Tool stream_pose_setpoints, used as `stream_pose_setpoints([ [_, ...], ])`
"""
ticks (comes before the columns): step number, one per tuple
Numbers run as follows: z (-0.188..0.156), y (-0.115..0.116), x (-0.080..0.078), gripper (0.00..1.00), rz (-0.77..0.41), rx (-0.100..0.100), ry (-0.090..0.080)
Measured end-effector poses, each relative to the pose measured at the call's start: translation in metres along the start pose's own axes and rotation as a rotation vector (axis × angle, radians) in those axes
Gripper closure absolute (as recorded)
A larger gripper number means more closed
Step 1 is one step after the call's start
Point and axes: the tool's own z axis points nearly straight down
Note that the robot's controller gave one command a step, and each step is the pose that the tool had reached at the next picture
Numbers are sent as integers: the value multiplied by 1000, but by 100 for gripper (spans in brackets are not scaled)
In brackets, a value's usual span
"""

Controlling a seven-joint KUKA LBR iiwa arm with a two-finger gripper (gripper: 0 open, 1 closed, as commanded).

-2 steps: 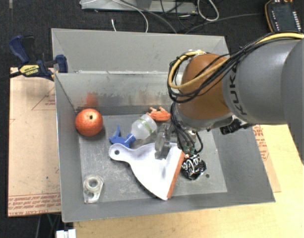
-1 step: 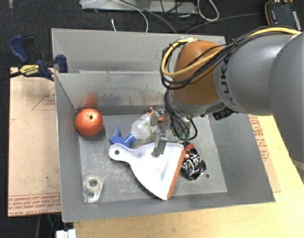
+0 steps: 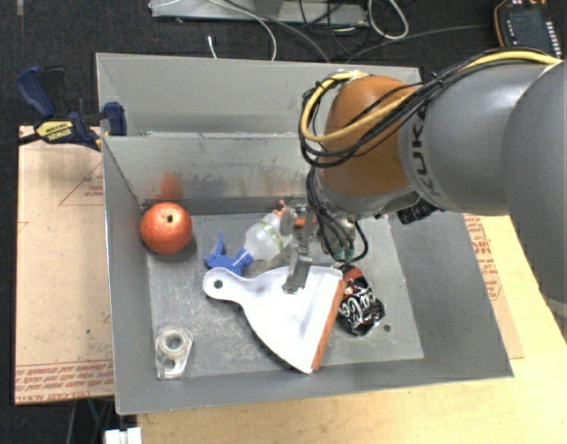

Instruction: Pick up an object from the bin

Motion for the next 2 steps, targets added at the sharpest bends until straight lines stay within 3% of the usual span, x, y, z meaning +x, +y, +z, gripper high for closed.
stream_pose_setpoints([
  [1,-7,-40,-28,0,-3,-3,0],
  [2,1,-28,-69,0,-98,-1,-5],
])
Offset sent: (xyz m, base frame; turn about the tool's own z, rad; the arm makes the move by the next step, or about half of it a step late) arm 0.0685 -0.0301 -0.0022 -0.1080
